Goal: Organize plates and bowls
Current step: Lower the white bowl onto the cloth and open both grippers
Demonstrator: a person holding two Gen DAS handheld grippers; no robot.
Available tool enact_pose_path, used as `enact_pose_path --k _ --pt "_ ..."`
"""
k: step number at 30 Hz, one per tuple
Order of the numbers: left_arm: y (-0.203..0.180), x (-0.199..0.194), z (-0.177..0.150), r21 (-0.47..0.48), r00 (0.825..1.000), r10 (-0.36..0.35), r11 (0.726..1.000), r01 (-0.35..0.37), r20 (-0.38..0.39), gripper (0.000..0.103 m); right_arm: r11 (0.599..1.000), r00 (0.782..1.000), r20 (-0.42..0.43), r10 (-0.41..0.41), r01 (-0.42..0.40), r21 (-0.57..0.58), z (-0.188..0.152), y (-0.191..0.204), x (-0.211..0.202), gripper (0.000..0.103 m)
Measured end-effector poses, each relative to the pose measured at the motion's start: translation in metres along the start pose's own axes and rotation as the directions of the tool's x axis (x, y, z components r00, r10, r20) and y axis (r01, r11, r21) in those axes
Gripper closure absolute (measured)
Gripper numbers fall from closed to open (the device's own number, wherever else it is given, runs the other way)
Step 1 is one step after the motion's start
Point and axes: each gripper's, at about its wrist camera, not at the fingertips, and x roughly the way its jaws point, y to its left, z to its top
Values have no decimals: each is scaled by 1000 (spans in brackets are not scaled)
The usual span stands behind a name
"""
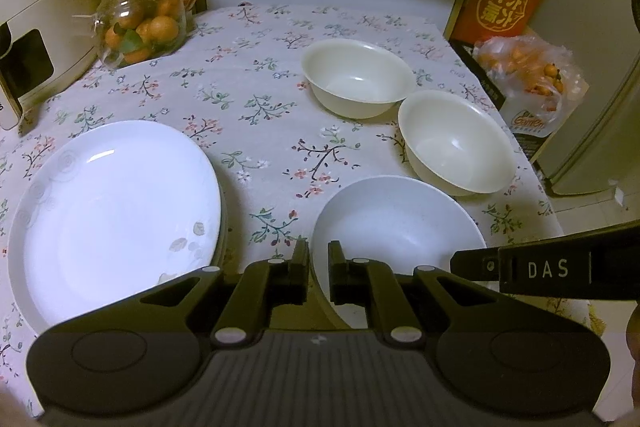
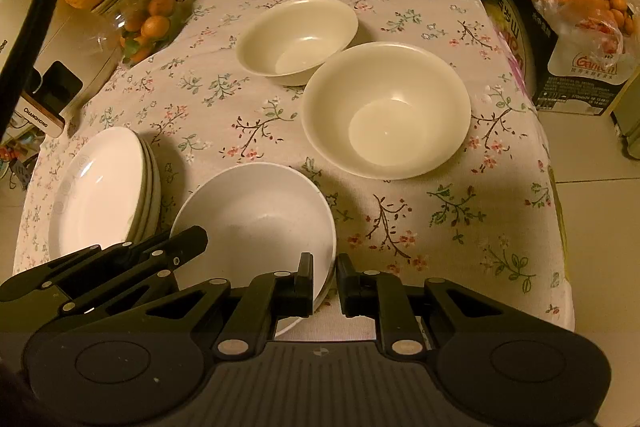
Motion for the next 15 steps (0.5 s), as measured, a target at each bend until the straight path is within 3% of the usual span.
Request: enact_pose_path --k 15 --pt "-2 2 2 6 1000 -14 1000 14 -9 90 1000 1000 0 2 -2 6 1 -4 -1 87"
